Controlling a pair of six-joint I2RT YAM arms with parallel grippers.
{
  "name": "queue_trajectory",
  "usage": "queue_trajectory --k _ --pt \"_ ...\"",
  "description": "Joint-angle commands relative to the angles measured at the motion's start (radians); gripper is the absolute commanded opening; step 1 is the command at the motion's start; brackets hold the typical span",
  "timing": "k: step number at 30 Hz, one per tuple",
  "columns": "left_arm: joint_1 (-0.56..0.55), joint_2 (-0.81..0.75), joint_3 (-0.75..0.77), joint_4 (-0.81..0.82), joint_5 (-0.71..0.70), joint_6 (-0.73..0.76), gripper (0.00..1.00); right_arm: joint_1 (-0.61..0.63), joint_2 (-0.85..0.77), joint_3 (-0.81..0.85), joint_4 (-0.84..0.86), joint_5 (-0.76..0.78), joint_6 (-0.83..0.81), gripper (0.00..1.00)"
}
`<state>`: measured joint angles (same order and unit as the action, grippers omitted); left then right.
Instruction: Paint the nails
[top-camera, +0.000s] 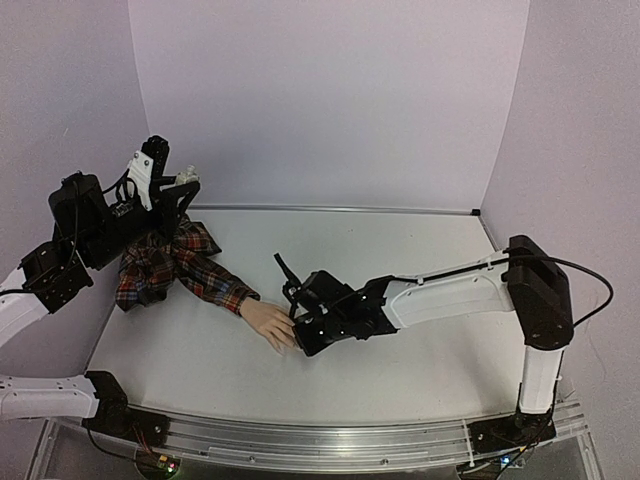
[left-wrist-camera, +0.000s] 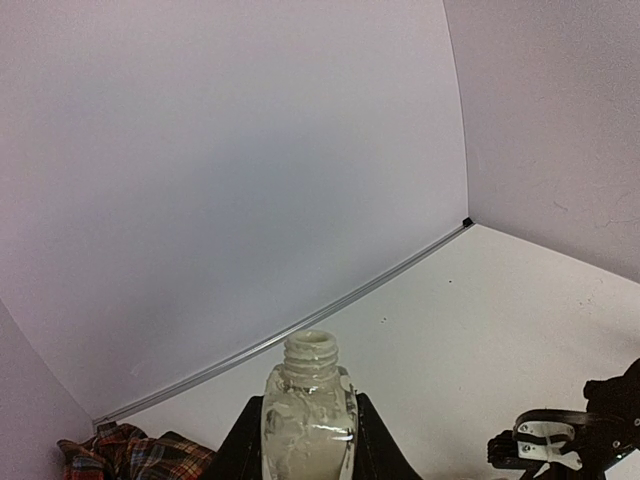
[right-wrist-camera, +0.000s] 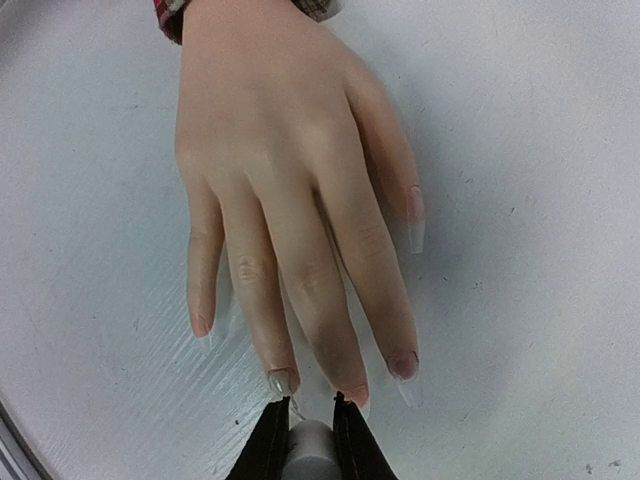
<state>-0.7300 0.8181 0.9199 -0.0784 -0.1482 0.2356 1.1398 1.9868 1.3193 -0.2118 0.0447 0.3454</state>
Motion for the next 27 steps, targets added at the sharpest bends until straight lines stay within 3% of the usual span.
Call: queue_trajectory --k 1,27 --pt "0.003 -0.012 0.032 0.013 0.014 -0.004 0.00 0.010 -0.091 0.007 0.003 0.005 0.001 0.00" --pt "0.003 -0.018 0.034 0.003 0.009 -0.001 0.00 -0.018 0.049 0.103 0.018 -0.028 0.026 0.00"
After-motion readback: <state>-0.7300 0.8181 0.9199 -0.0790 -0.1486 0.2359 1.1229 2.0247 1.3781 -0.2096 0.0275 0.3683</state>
